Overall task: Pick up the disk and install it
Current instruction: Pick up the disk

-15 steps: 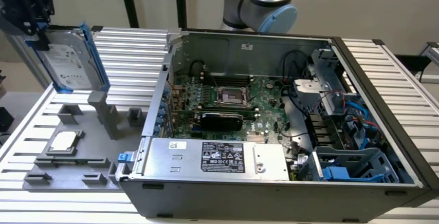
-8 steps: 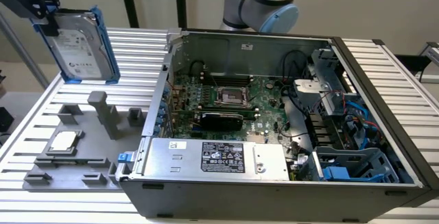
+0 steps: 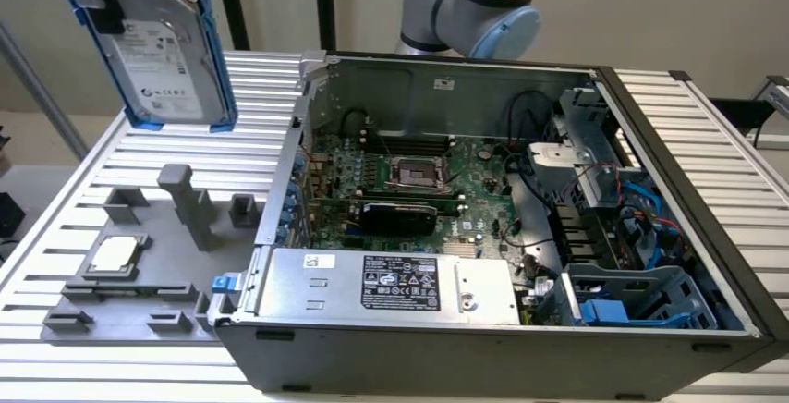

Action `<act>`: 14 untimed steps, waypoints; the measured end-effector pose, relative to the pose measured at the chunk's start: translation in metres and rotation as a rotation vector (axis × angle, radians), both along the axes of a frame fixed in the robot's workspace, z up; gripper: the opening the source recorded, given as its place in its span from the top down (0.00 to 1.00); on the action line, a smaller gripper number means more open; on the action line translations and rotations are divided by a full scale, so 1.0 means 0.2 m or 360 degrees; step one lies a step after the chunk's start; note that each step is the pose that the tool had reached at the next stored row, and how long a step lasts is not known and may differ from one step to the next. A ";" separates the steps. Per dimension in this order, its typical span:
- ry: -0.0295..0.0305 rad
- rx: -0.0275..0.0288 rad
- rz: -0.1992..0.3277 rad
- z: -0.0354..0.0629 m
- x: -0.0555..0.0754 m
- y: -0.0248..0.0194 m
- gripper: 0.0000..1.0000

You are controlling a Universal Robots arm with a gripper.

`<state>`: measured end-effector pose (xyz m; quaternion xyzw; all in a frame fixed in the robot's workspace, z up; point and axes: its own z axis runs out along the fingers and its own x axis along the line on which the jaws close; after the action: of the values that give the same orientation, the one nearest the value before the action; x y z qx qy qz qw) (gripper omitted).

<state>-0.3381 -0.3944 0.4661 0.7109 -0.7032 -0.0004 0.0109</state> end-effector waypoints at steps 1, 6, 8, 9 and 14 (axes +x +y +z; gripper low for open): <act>0.00010 0.00001 0.0000 0.018 0.02 -0.006 0.67; 0.00034 0.00011 0.0000 0.077 0.14 -0.040 0.67; 0.00035 0.00021 0.0000 0.086 0.18 -0.053 0.67; 0.00037 0.00023 0.0000 0.089 0.20 -0.060 0.67; 0.00038 0.00032 0.0000 0.095 0.32 -0.100 0.67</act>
<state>-0.2744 -0.4145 0.4852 0.7109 -0.7032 -0.0020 0.0111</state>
